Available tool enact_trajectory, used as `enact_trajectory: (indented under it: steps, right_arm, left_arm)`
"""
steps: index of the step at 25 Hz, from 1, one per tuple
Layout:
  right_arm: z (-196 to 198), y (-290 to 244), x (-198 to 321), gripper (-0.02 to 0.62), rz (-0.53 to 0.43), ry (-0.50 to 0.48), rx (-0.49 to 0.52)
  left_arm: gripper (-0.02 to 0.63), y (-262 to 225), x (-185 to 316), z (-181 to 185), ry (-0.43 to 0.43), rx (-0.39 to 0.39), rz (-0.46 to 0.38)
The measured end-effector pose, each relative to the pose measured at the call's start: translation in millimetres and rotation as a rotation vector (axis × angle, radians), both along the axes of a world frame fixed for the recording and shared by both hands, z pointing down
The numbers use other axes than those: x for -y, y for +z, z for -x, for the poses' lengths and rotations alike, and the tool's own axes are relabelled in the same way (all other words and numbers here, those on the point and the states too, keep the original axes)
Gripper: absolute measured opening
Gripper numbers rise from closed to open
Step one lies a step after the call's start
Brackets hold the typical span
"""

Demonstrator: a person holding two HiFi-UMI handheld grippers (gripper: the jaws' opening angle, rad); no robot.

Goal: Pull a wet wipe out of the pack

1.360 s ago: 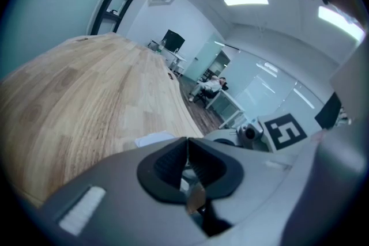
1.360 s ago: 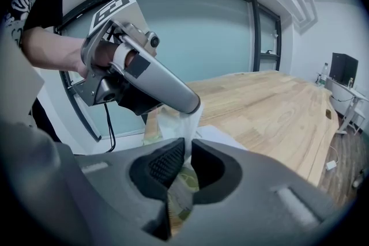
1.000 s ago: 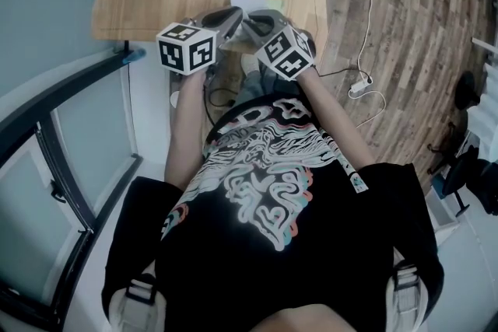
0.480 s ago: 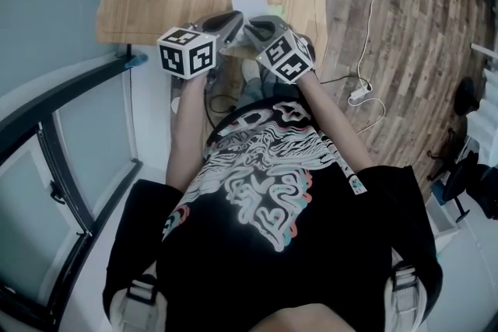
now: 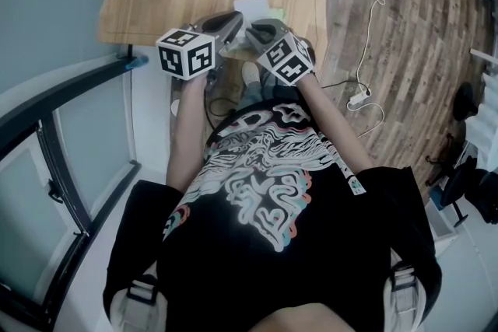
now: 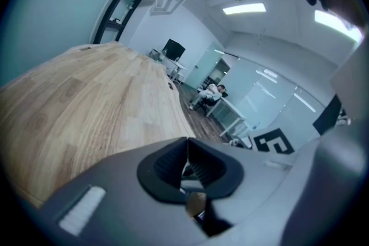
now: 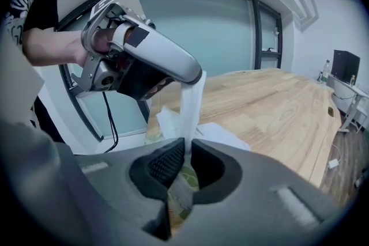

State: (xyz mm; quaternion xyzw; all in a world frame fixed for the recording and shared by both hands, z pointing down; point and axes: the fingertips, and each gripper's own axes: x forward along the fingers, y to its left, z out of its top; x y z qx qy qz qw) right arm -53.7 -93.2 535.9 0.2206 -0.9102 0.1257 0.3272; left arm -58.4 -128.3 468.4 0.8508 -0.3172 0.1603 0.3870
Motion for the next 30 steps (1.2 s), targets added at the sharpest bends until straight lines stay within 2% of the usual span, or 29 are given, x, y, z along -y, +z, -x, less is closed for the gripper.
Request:
enact_trajectory:
  steps: [24, 30]
  right_arm:
    - [2, -1, -2, 0.037, 0.004, -0.003, 0.015]
    - [4, -1, -5, 0.037, 0.013, -0.003, 0.029]
  left_arm:
    - [-0.003, -10, -7, 8, -0.027, -0.001, -0.022]
    - [-0.003, -14, -7, 11, -0.044, -0.022, -0.026]
